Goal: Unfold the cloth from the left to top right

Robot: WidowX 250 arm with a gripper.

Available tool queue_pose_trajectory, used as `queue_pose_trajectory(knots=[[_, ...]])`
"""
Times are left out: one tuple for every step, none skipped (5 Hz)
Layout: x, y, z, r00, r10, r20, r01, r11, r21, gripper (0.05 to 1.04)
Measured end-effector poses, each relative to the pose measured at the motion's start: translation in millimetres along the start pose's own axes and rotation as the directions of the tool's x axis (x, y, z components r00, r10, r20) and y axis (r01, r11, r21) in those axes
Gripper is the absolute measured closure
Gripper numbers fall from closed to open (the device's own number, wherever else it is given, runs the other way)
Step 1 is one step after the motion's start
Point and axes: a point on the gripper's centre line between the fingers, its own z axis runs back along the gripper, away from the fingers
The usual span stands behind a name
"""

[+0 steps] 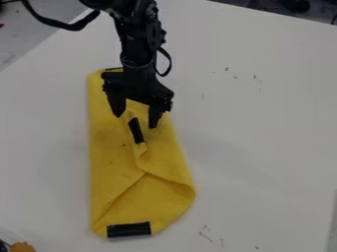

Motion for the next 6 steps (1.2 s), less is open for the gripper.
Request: queue_pose_trajectory(knots=[[-5,-1,-3,1.000,-0.001,-0.016,0.001,1.000,-0.013,0.426],[-10,0,-7,0.999,0.022,-0.024,-0.022,1.000,-0.019,0.731],[-12,-2,-14,0.999,0.020,-0.040,-0.021,0.999,-0.034,0.933],[-6,-2,-16,0.999,0.008,-0.044,-0.009,0.999,-0.038,1.021],[-6,3,-12,0.998,0.011,-0.064,-0.012,1.000,-0.013,1.029],[7,0,4,0.997,-0.015,-0.072,0.018,0.999,0.035,1.029]])
